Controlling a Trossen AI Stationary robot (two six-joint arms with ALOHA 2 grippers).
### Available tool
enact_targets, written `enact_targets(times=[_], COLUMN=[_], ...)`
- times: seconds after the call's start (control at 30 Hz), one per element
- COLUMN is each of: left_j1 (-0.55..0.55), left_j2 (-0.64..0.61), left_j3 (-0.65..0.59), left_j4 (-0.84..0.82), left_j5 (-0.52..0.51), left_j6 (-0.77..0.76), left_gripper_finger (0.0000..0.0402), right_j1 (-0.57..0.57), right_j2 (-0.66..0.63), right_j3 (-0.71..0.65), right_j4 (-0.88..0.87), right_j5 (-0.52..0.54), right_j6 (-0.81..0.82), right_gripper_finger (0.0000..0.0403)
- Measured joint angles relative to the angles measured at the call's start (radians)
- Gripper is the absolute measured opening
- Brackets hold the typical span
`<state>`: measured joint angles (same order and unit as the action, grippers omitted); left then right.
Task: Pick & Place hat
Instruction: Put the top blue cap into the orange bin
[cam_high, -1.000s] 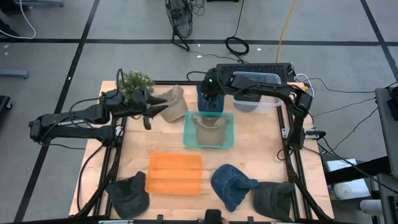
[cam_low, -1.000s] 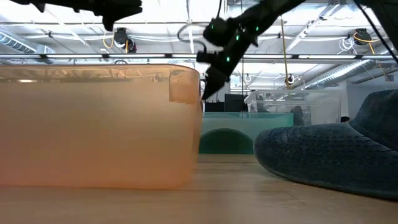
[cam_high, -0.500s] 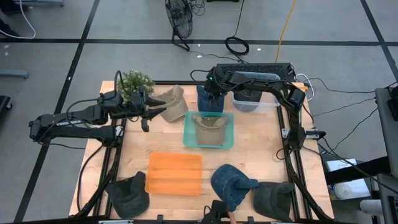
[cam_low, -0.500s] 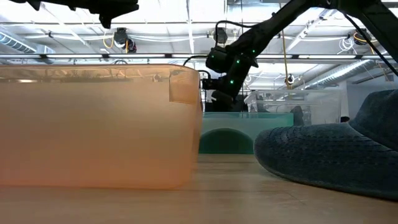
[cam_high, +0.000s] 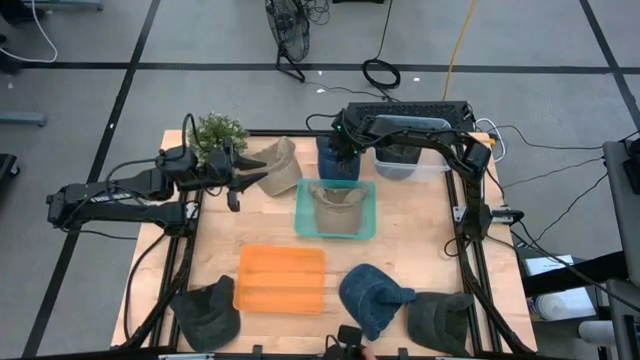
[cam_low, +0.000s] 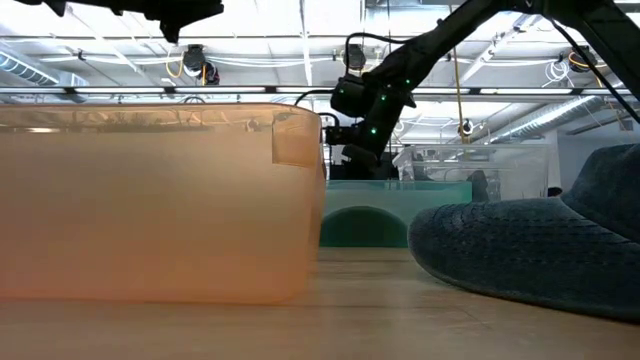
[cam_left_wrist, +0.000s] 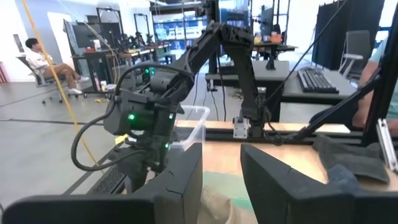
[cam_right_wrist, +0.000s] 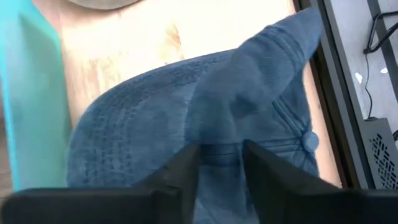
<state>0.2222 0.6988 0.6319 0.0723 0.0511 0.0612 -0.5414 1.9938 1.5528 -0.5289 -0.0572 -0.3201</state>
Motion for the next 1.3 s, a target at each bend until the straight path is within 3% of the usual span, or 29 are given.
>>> enact_targets(times=[0.17, 0.23, 0.57, 0.73, 0.97, 1.13, 1.3], left_j1=[0.000, 0.000, 0.000, 0.000, -0.051, -0.102, -0.157], left_j2=[0.000, 0.000, 0.000, 0.001, 0.079, 0.191, 0.292], left_j3=[0.000, 0.000, 0.000, 0.000, 0.002, 0.002, 0.002], left_j4=[-0.020, -0.026, -0.057, -0.071, -0.081, 0.025, 0.105], left_j5=[-0.001, -0.001, -0.002, 0.001, 0.027, 0.025, -0.099], left_j6=[0.011, 0.013, 0.052, 0.114, 0.261, 0.324, 0.389], left_gripper_finger=[0.0120, 0.0120, 0.0120, 0.0120, 0.0120, 0.0120, 0.0135], right_j1=[0.020, 0.027, 0.033, 0.060, 0.229, 0.366, 0.438], right_j2=[0.000, 0.000, -0.119, -0.229, -0.300, -0.286, -0.286], right_j3=[0.000, -0.001, -0.002, -0.002, 0.000, 0.000, -0.001], right_j4=[0.003, 0.011, 0.072, 0.073, 0.050, 0.025, 0.025], right_j5=[0.000, 0.004, 0.111, 0.111, 0.123, 0.235, 0.241], right_j6=[-0.040, -0.068, -0.111, -0.107, -0.144, -0.138, -0.072], right_gripper_finger=[0.0022, 0.0007, 0.0003, 0.0002, 0.0001, 0.0001, 0.0001])
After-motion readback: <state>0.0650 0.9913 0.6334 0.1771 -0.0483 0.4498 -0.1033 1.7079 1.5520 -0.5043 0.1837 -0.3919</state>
